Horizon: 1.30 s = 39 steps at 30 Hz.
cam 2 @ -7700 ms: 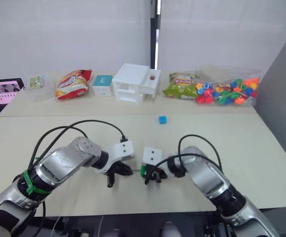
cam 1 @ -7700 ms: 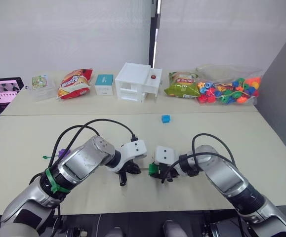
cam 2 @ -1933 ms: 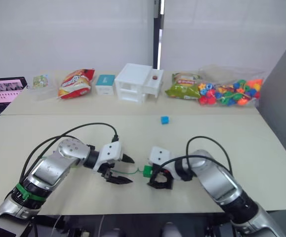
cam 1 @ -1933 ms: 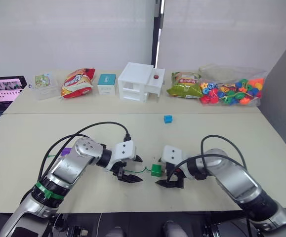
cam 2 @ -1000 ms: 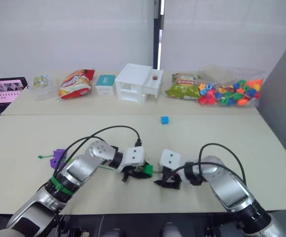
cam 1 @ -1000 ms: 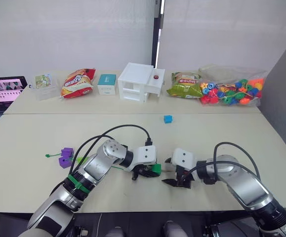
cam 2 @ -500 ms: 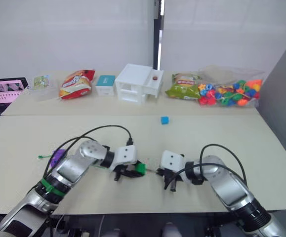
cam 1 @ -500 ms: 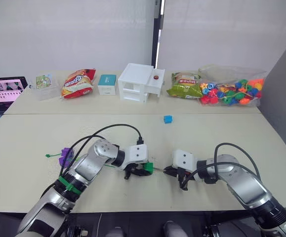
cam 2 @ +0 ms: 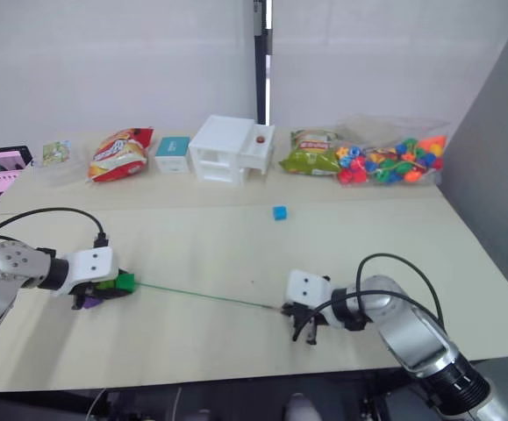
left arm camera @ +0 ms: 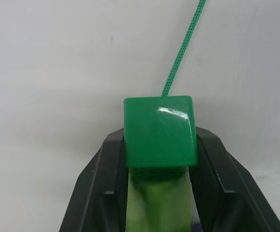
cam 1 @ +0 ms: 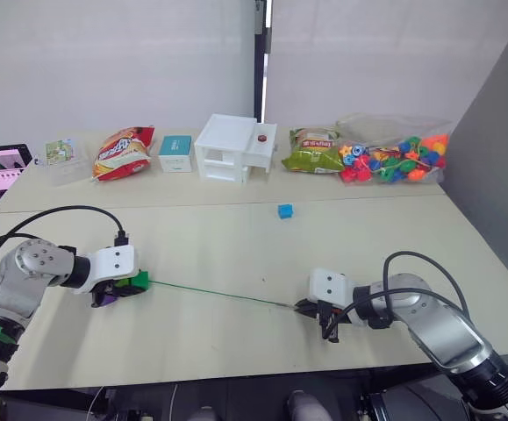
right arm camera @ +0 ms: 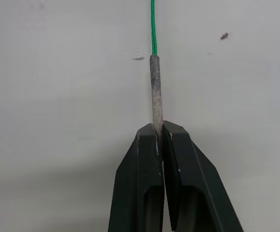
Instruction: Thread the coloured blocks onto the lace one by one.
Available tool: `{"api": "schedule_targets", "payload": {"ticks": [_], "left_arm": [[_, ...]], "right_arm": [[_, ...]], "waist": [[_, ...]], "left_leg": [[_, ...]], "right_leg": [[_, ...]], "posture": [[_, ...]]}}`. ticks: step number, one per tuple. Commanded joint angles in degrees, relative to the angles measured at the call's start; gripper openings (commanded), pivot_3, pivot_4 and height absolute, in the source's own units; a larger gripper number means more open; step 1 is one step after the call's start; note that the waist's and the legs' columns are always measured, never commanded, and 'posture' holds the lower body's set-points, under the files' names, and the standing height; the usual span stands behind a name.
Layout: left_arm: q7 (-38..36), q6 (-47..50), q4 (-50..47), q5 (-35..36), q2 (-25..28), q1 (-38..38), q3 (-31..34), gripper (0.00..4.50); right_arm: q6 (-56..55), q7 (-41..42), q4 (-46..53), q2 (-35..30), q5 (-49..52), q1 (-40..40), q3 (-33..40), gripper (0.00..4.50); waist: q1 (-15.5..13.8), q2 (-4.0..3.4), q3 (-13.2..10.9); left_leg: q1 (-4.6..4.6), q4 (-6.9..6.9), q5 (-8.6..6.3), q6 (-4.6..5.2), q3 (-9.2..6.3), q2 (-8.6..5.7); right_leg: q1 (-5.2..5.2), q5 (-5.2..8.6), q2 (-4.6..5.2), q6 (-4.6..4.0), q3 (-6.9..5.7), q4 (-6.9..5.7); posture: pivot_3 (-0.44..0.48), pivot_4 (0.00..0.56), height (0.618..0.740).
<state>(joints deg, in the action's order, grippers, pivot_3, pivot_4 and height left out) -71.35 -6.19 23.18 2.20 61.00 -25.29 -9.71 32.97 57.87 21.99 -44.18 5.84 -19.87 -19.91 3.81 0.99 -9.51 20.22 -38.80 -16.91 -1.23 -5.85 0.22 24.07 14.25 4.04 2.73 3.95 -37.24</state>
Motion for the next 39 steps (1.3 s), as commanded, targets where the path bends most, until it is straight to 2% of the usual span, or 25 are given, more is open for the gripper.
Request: {"api": "schedule_targets", "payload": {"ticks": [1, 2, 9, 11, 13, 16, 19, 22, 25, 32, 39], "left_arm": [[-0.3, 0.3, 1.1, -1.0, 0.8, 1.6, 1.2, 1.7], [-0.2, 1.1, 0.3, -0.3, 0.4, 1.8, 2.0, 2.25], [-2.8, 10.0, -7.8, 4.8, -1.3, 1.2, 4.7, 4.47], [-3.2, 12.9, -10.9, 6.2, -2.0, 0.6, 5.2, 4.47], [-3.7, 19.4, -18.5, 10.4, -4.2, -0.9, 5.0, 4.47], [-1.2, 27.0, -29.0, 13.6, -9.7, -2.2, 2.6, 4.47], [1.4, 31.1, -34.6, 13.6, -14.5, -2.0, -0.5, 4.47], [4.3, 30.2, -35.5, 10.2, -19.0, -1.9, -5.2, 4.47], [5.3, 27.3, -33.1, 6.9, -21.3, -2.1, -8.5, 4.47], [5.8, 26.0, -29.5, 5.1, -25.2, -3.8, -10.6, 4.47], [5.4, 27.4, -29.3, 5.8, -26.9, -4.5, -9.9, 2.28]], "right_arm": [[0.5, 0.3, 1.6, 0.1, 0.6, -1.2, 0.7, 0.0], [0.6, 0.3, 1.5, 0.2, 0.6, -1.3, 0.6, 0.0], [2.0, 0.9, 2.2, 1.1, 1.2, -2.8, 0.5, 0.0], [2.5, 0.9, 2.2, 1.7, 1.1, -3.6, 0.2, 0.0], [3.7, 0.8, 1.9, 3.3, 0.6, -5.9, -1.2, 0.0], [6.0, 0.1, 1.6, 5.7, -0.3, -8.8, -3.7, 0.0], [7.5, -0.7, 0.8, 6.9, -1.1, -10.4, -5.3, 0.0], [8.4, -1.5, 0.0, 7.7, -1.9, -11.6, -6.7, 0.0], [9.1, -1.5, -0.1, 7.8, -2.1, -12.2, -7.4, 0.0], [10.1, -1.5, 0.6, 7.7, -2.2, -12.6, -7.7, 0.0], [10.9, -1.7, 1.2, 7.7, -1.9, -12.5, -7.5, 0.0]], "waist": [[0.0, 0.0, 0.0], [0.0, 0.0, 0.0], [-0.2, 0.05, 0.0], [-0.4, 0.08, -0.1], [-0.6, 0.14, -0.1], [-1.2, 0.17, -0.1], [-1.3, 0.17, -0.1], [-1.3, 0.17, -0.1], [-1.2, 0.17, -0.1], [-1.3, 0.17, -0.1], [-1.4, 0.18, -0.1]], "left_leg": [[0.0, 0.01, 0.0, 0.01, 0.0, -0.01], [0.0, 0.01, -0.01, 0.01, 0.0, -0.02], [0.07, -0.02, -0.02, 0.04, -0.01, -0.12], [0.09, -0.04, -0.02, 0.04, -0.01, -0.17], [0.11, -0.06, -0.02, 0.04, -0.02, -0.19], [0.14, -0.12, -0.02, 0.03, -0.03, -0.21], [0.14, -0.12, -0.02, 0.03, -0.04, -0.26], [0.18, -0.11, -0.02, 0.03, -0.05, -0.28], [0.17, -0.11, -0.02, 0.03, -0.05, -0.28], [0.19, -0.13, -0.02, 0.03, -0.06, -0.31], [0.18, -0.13, -0.02, 0.03, -0.06, -0.31]], "right_leg": [[0.02, 0.0, 0.0, 0.0, 0.0, -0.03], [0.06, 0.0, 0.02, 0.0, 0.0, -0.11], [0.17, 0.0, 0.12, 0.0, 0.0, -0.3], [0.17, 0.0, 0.18, 0.0, -0.01, -0.31], [0.17, 0.0, 0.2, 0.01, -0.02, -0.31], [0.15, 0.0, 0.22, 0.01, -0.02, -0.31], [0.15, 0.01, 0.27, 0.03, -0.02, -0.31], [0.19, 0.01, 0.28, 0.03, -0.02, -0.3], [0.19, 0.01, 0.27, 0.02, -0.02, -0.3], [0.18, 0.01, 0.3, 0.02, -0.02, -0.28], [0.17, 0.01, 0.3, 0.03, -0.02, -0.28]], "posture": [[0.0, 0.15, 0.74], [0.0, 0.15, 0.74], [0.0, 0.15, 0.74], [0.0, 0.15, 0.74], [0.0, 0.15, 0.74], [0.0, 0.15, 0.74], [0.0, 0.15, 0.74], [0.0, 0.15, 0.74], [0.0, 0.15, 0.74], [0.0, 0.15, 0.74], [0.0, 0.15, 0.74]]}}
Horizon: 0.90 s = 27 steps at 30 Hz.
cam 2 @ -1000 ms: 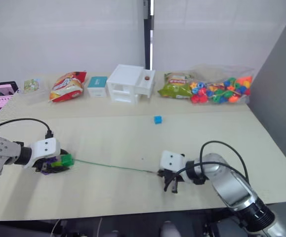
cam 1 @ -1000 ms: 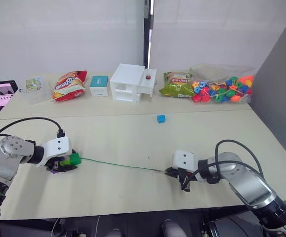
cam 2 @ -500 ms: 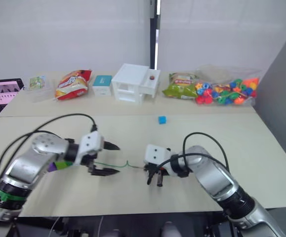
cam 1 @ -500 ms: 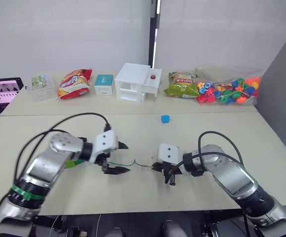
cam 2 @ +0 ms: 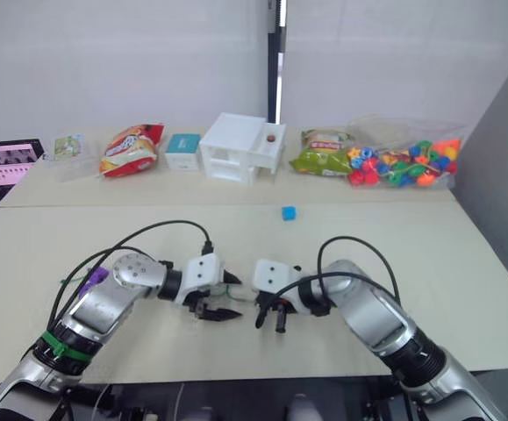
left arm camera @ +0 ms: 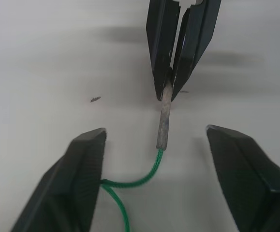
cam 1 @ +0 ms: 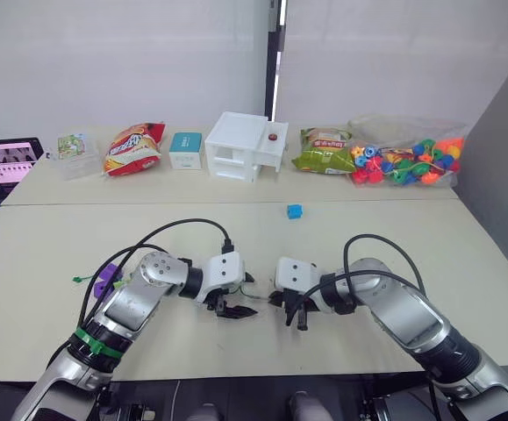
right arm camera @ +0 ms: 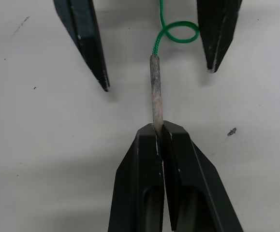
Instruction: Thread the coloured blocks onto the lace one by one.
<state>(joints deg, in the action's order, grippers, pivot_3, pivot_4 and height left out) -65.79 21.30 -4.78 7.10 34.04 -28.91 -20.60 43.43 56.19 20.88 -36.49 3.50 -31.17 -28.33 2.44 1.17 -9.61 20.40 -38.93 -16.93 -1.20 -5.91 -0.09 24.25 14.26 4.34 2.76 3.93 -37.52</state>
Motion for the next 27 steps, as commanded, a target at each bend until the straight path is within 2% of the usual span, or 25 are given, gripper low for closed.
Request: {"api": "schedule_targets", "payload": {"ticks": [1, 7, 17, 19, 20, 27], "left_arm": [[-0.3, -0.3, -1.4, 0.7, 0.2, -0.7, 0.9, 1.98], [-0.2, 0.0, -1.7, 0.6, 0.6, -0.3, 1.2, 0.02], [-0.1, 1.9, -2.8, 1.8, 0.3, -0.4, 2.3, 0.02], [-0.3, 2.5, -3.3, 1.9, 0.6, -0.3, 2.5, 0.02], [-0.4, 3.0, -3.6, 2.1, 0.9, -0.2, 2.6, 0.0], [-0.2, 4.7, -5.6, 2.9, 4.2, 2.0, 4.1, 0.0]], "right_arm": [[0.5, -0.1, 2.3, 0.0, 0.4, -1.2, 0.9, 0.0], [0.5, -0.1, 2.1, 0.0, 0.4, -1.3, 0.9, 0.0], [0.5, 0.8, 2.2, -0.7, 0.4, -0.9, 0.1, 0.0], [1.5, -1.1, 3.1, 0.4, 1.2, 0.5, 2.2, 0.0], [2.4, -2.0, 3.9, 1.1, 2.2, 1.3, 3.8, 0.67], [13.7, -12.0, 13.2, 9.4, 11.0, 8.3, 21.9, 3.0]], "waist": [[0.0, 0.0, 0.0], [0.0, 0.0, 0.0], [0.0, 0.0, 0.0], [0.0, 0.0, 0.0], [0.0, 0.0, 0.0], [0.0, 0.0, 0.0]], "left_leg": [[0.0, 0.0, 0.0, 0.0, 0.0, 0.0], [0.0, 0.0, 0.0, 0.0, -0.01, 0.0], [0.0, 0.0, 0.0, 0.0, -0.01, 0.0], [0.0, 0.0, 0.0, 0.0, -0.01, 0.0], [0.0, 0.0, 0.0, 0.0, -0.01, 0.0], [0.01, 0.01, 0.0, 0.0, -0.04, 0.0]], "right_leg": [[0.0, 0.0, 0.0, 0.0, 0.0, 0.0], [0.0, 0.0, 0.0, 0.0, 0.0, 0.0], [0.0, 0.0, 0.0, 0.0, 0.0, 0.0], [0.0, 0.0, 0.0, 0.0, 0.0, 0.0], [0.0, 0.0, 0.0, 0.0, 0.0, 0.0], [0.0, 0.0, 0.01, 0.0, -0.01, -0.01]], "posture": [[0.0, 0.15, 0.74], [0.0, 0.15, 0.74], [0.0, 0.15, 0.74], [0.0, 0.15, 0.74], [0.0, 0.15, 0.74], [0.0, 0.15, 0.74]]}}
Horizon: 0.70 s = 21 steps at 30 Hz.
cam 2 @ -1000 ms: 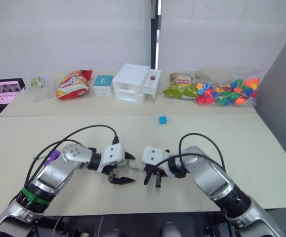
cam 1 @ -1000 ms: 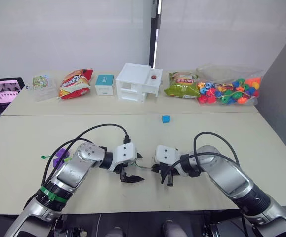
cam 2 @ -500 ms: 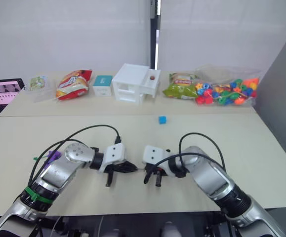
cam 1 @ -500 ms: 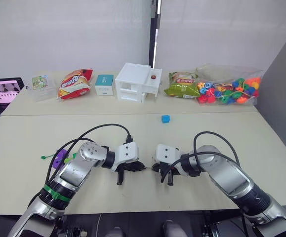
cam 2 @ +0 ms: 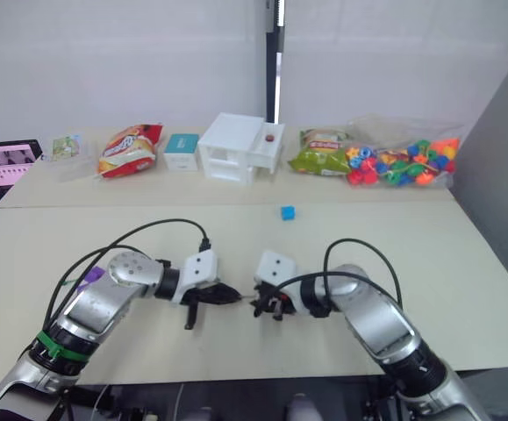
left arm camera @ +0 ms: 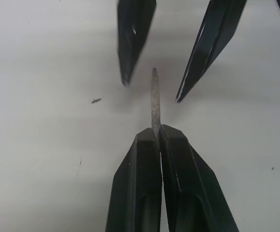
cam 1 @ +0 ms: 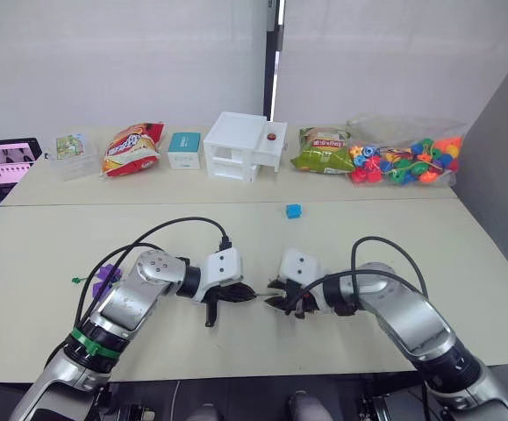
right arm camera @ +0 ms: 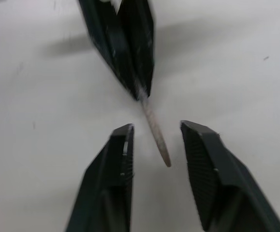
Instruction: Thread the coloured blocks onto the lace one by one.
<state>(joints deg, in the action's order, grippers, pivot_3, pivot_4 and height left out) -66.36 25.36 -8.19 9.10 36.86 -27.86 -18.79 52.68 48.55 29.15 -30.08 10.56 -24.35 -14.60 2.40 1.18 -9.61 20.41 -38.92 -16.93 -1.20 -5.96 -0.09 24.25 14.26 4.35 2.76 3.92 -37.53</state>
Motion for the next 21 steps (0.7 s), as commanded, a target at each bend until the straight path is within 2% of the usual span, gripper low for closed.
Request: {"api": "schedule_targets", "payload": {"ticks": [1, 4, 8, 11, 17, 21], "left_arm": [[0.5, 1.1, -2.6, 1.2, 2.1, 1.7, 2.9, 0.0], [1.1, 2.4, -4.1, 1.6, 3.8, 3.8, 4.3, 0.0], [2.1, 4.2, -6.1, 2.0, 5.6, 6.4, 6.4, 0.0], [2.9, 5.4, -7.6, 2.5, 6.7, 7.7, 7.8, 0.0], [4.3, 7.1, -9.9, 3.5, 8.2, 9.7, 9.8, 0.0], [5.6, 8.4, -12.3, 4.2, 8.7, 11.6, 11.0, 0.0]], "right_arm": [[5.9, -7.1, 5.9, 5.1, 4.6, 2.6, 11.3, 3.28], [6.0, -17.0, 4.2, 11.3, 2.3, 4.0, 16.0, 4.42], [-1.6, -30.9, -8.2, 18.4, -5.1, 2.2, 14.3, 4.47], [-10.3, -37.7, -18.6, 23.5, -8.1, -1.1, 13.6, 4.47], [-28.1, -45.3, -40.7, 28.3, -11.8, -10.1, 13.4, 4.47], [-40.9, -50.5, -64.2, 29.8, -11.4, -22.2, 16.4, 4.47]], "waist": [[0.0, 0.0, 0.0], [0.1, 0.0, 0.0], [0.2, -0.01, 0.0], [0.4, -0.02, 0.0], [1.0, -0.04, 0.0], [1.7, -0.05, 0.0]], "left_leg": [[-0.01, 0.01, 0.0, 0.0, 0.0, 0.0], [-0.01, 0.03, 0.0, 0.0, 0.0, 0.01], [-0.09, 0.06, 0.01, -0.02, 0.03, 0.01], [-0.08, 0.12, 0.03, -0.05, 0.05, 0.01], [-0.07, 0.19, 0.04, -0.08, 0.02, 0.01], [-0.1, 0.21, 0.05, -0.1, 0.07, 0.01]], "right_leg": [[0.0, 0.0, 0.0, 0.0, 0.0, 0.0], [0.01, 0.0, -0.01, 0.0, 0.0, -0.01], [0.01, 0.0, 0.0, 0.0, 0.02, -0.05], [0.09, 0.0, -0.01, -0.01, 0.04, -0.07], [0.12, -0.01, 0.01, -0.02, 0.03, -0.08], [0.13, -0.01, 0.03, -0.02, 0.07, -0.06]], "posture": [[0.0, 0.15, 0.74], [0.0, 0.15, 0.74], [0.0, 0.15, 0.74], [0.0, 0.15, 0.74], [0.0, 0.15, 0.74], [0.0, 0.15, 0.74]]}}
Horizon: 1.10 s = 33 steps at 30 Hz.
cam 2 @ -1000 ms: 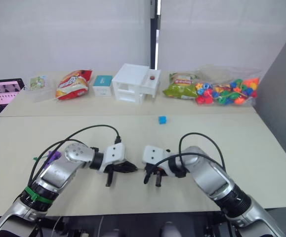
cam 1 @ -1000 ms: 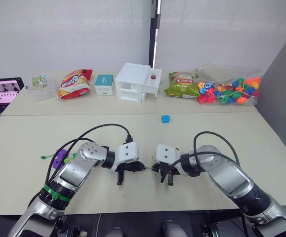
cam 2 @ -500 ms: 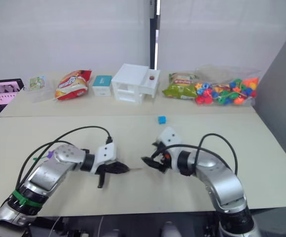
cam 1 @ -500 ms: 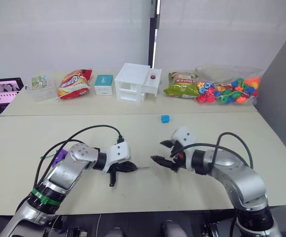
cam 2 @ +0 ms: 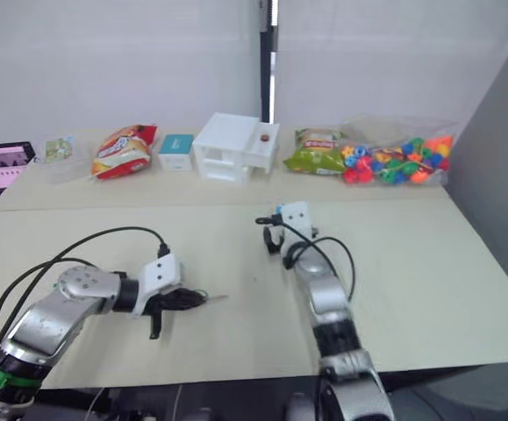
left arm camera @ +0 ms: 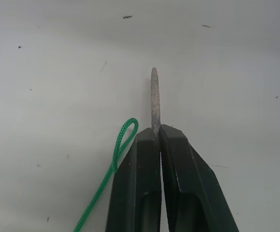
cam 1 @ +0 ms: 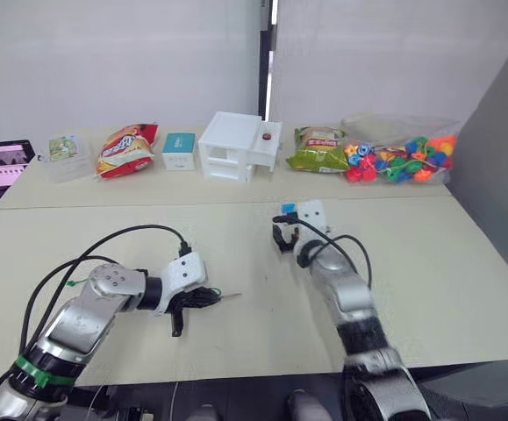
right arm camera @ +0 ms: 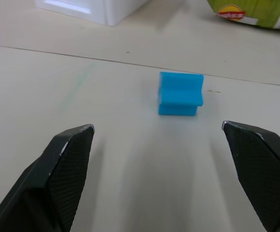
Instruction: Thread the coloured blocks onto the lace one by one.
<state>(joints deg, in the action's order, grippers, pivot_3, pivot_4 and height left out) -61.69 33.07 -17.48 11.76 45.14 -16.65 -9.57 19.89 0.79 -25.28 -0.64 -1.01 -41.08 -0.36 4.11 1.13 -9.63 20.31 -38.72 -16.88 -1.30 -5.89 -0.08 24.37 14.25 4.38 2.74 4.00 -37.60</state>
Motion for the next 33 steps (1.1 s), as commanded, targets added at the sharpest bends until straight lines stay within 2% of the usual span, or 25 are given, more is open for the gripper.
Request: {"api": "schedule_targets", "payload": {"ticks": [1, 4, 6, 9, 12, 16, 22, 23, 25, 30, 32, 33], "left_arm": [[1.2, 1.0, -3.5, 1.6, 0.5, 0.6, 1.9, 0.0], [2.2, 2.2, -5.0, 2.3, 0.5, 1.3, 2.4, 0.0], [2.6, 2.6, -5.6, 2.6, 0.7, 1.5, 2.4, 0.0], [3.1, 3.1, -6.4, 2.9, 1.0, 2.1, 2.2, 0.0], [3.4, 3.3, -6.9, 3.0, 1.1, 2.4, 2.2, 0.0], [4.0, 3.7, -7.3, 2.9, 0.9, 2.5, 1.8, 0.0], [4.2, 3.5, -6.4, 2.8, 0.5, 1.6, 0.9, 0.0], [4.1, 3.5, -6.2, 2.8, 0.5, 1.5, 0.8, 0.0], [4.0, 3.1, -5.8, 2.7, 0.4, 1.5, 0.6, 0.0], [4.0, 2.6, -5.1, 2.9, 0.1, 1.3, 0.5, 0.0], [3.8, 2.6, -4.5, 3.2, -0.5, 0.5, 0.3, 0.0], [3.7, 2.6, -4.3, 3.3, -0.6, 0.2, 0.2, 0.0]], "right_arm": [[-10.4, -3.3, -15.7, 0.1, 0.0, -8.6, 2.5, 4.47], [-17.5, -3.1, -31.0, 0.0, 1.0, -16.6, 4.4, 4.47], [-20.5, -3.2, -37.1, -0.1, 0.8, -19.7, 5.1, 4.47], [-22.4, -2.9, -42.9, 0.4, 1.7, -22.5, 6.6, 3.67], [-23.9, -2.8, -44.6, 0.6, 2.9, -23.2, 8.1, 2.52], [-25.6, -1.3, -44.5, 1.3, 4.0, -23.0, 9.2, 1.23], [-29.5, 3.0, -39.8, 1.9, 5.0, -20.5, 9.1, 1.16], [-29.2, 3.6, -36.4, 2.1, 4.9, -18.9, 8.4, 1.16], [-24.8, 4.4, -22.6, 2.6, 4.3, -11.8, 5.9, 1.16], [0.6, 5.1, 26.9, 2.0, 3.5, 13.5, -4.1, 1.16], [13.2, 4.8, 47.0, 0.3, 4.5, 24.8, -8.3, 1.16], [18.1, 4.9, 53.8, -0.6, 4.6, 28.6, -9.9, 1.16]], "waist": [[0.1, -0.01, 0.0], [0.5, -0.01, 0.0], [0.9, -0.01, 0.0], [1.6, -0.01, 0.0], [1.9, -0.02, 0.0], [2.5, -0.03, 0.0], [3.0, -0.03, 0.0], [3.0, -0.03, 0.0], [2.7, -0.05, 0.0], [1.5, -0.11, 0.0], [1.2, -0.13, 0.1], [0.9, -0.15, 0.0]], "left_leg": [[0.01, 0.03, 0.0, 0.0, -0.01, 0.0], [0.0, 0.1, 0.0, 0.0, -0.02, 0.02], [0.0, 0.12, 0.0, 0.0, -0.02, 0.01], [0.01, 0.19, 0.01, -0.01, -0.02, 0.01], [0.0, 0.31, 0.01, -0.01, -0.02, 0.01], [0.0, 0.35, 0.02, -0.02, -0.03, 0.02], [0.0, 0.39, 0.02, -0.03, -0.04, 0.02], [0.0, 0.4, 0.02, -0.02, -0.05, 0.03], [0.0, 0.41, 0.02, -0.03, -0.05, 0.03], [0.15, 0.44, 0.01, -0.02, -0.1, 0.01], [0.49, 0.4, 0.02, -0.04, -0.09, 0.01], [0.78, 0.24, 0.04, -0.07, -0.09, -0.01]], "right_leg": [[0.01, 0.0, 0.0, 0.0, -0.01, 0.0], [0.02, 0.0, -0.02, -0.01, 0.0, 0.0], [0.02, 0.0, -0.01, -0.01, 0.0, -0.03], [-0.01, -0.01, 0.01, 0.0, 0.0, -0.11], [0.0, -0.01, 0.0, 0.0, 0.0, -0.11], [0.01, 0.0, 0.0, 0.0, 0.0, -0.1], [0.01, -0.01, -0.01, 0.0, 0.0, -0.09], [0.01, 0.0, -0.01, 0.0, -0.01, -0.08], [0.01, -0.01, 0.0, 0.0, -0.01, -0.08], [0.13, 0.0, 0.03, 0.02, -0.04, -0.06], [0.49, 0.0, 0.04, 0.02, -0.02, -0.11], [0.78, 0.0, 0.03, 0.02, -0.02, -0.3]], "posture": [[0.0, 0.15, 0.74], [0.0, 0.15, 0.74], [0.0, 0.15, 0.74], [0.0, 0.15, 0.74], [0.0, 0.15, 0.74], [0.0, 0.15, 0.74], [0.0, 0.15, 0.74], [0.0, 0.15, 0.74], [0.0, 0.15, 0.74], [0.0, 0.15, 0.74], [0.0, 0.15, 0.74], [0.0, 0.15, 0.74]]}}
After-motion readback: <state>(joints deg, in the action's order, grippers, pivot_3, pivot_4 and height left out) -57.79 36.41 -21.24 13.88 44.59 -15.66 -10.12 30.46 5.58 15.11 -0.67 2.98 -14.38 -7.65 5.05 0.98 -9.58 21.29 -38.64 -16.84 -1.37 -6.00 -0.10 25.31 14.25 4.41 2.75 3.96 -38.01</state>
